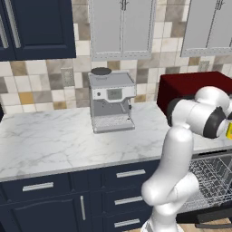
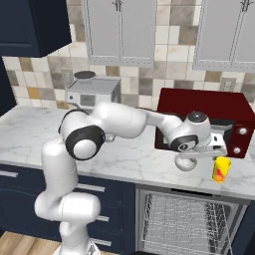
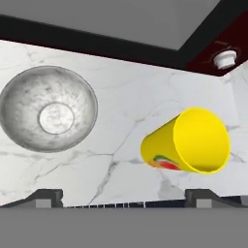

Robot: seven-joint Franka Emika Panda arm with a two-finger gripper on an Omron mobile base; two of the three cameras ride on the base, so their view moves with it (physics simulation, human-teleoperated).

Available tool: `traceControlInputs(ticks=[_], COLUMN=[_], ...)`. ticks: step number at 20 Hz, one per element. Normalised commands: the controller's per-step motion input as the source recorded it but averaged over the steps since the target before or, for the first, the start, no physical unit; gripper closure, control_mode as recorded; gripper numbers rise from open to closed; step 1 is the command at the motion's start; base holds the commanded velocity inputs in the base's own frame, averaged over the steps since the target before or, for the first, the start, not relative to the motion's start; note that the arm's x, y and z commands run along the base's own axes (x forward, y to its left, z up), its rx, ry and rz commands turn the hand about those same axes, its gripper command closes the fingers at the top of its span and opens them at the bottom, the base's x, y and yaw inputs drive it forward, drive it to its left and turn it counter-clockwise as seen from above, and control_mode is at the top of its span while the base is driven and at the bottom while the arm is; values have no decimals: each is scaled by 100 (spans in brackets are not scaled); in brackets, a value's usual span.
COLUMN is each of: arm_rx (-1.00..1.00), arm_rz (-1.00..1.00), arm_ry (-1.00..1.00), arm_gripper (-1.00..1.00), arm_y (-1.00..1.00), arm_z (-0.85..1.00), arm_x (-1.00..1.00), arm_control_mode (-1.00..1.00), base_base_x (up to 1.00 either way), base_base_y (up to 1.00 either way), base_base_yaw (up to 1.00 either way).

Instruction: Pick up the cup and bowl from the counter, place them in the dishwasher, and close the dishwasher door.

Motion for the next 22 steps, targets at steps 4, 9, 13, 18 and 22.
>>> traceControlInputs(ticks=[4,9,13,18,22], arm_rx=[0,0,1,4,3], arm_rz=[0,0,0,0,0], arm_ry=[0,0,0,2,2], arm_gripper=[-100,-100,-100,-100,-100], arm_y=[-36,-33,-21,-8,0], arm_z=[-3,-7,-23,-38,-36], arm_x=[23,27,28,27,26], arm_control_mode=[-100,-100,-100,-100,-100], base_base_x=[0,0,0,0,0], base_base_y=[0,0,0,0,0], base_base_yaw=[0,0,0,0,0])
